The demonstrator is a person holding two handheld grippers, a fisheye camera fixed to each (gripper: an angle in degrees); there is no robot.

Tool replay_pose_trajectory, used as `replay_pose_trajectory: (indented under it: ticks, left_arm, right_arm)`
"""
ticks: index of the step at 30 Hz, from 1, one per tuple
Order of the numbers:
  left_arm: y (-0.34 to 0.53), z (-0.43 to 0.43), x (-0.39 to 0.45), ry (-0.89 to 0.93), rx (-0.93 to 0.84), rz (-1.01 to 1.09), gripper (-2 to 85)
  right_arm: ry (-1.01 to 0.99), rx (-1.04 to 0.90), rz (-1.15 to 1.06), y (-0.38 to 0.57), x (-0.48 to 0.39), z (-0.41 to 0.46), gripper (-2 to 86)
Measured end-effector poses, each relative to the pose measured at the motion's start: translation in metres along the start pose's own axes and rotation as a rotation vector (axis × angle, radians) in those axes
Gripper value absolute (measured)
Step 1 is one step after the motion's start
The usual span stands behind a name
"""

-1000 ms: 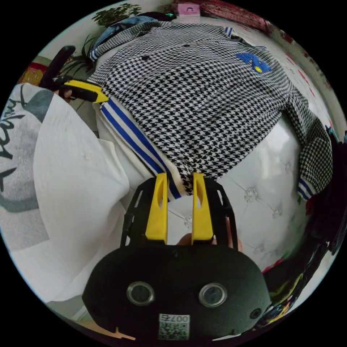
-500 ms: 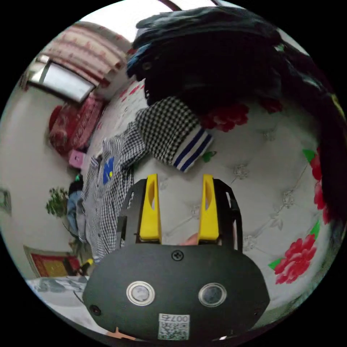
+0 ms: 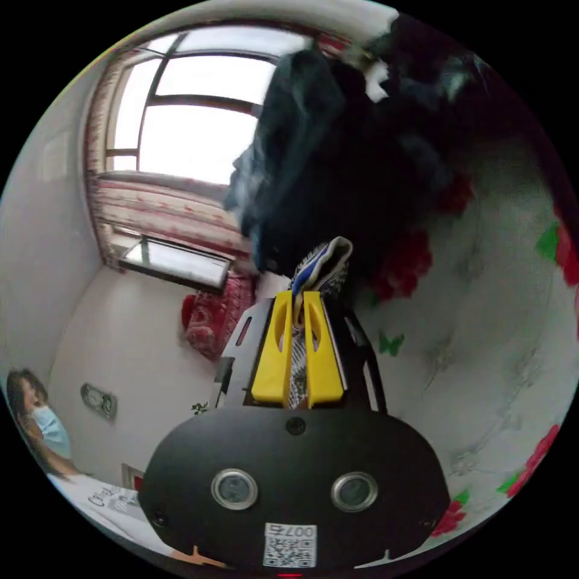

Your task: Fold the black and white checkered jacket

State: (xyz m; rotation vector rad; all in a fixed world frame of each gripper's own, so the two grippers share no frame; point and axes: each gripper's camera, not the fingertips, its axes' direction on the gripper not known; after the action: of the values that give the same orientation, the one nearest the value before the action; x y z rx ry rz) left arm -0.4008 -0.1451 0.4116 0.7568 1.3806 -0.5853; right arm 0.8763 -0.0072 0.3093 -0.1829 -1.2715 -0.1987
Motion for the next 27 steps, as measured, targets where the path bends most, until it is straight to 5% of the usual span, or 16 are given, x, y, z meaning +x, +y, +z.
replay_pose_trajectory:
  ticks: [6,11,21,27]
  left_arm:
    - [-0.029,-0.014,-0.007,-0.029,0.069,-0.033,4.3]
    - [-0.062,-0.033,-0.032,-0.017,0.132,-0.117,6.8]
    - [-0.112,-0.092,-0.105,-0.117,0.303,-0.296,11.3]
    - [-0.123,-0.093,-0.139,-0.073,0.337,-0.426,10.1]
  right_arm:
    - [0.144,0.088,-0.262,-0.007,-0.079,-0.097,0.4]
    - [0.091,0.084,-0.101,0.018,-0.068,-0.074,0.2]
    - [-0.048,-0.178,-0.73,0.135,-0.325,0.132,0.8]
    - [-0.108,-0.718,-0.891,0.328,-0.359,0.341,2.3]
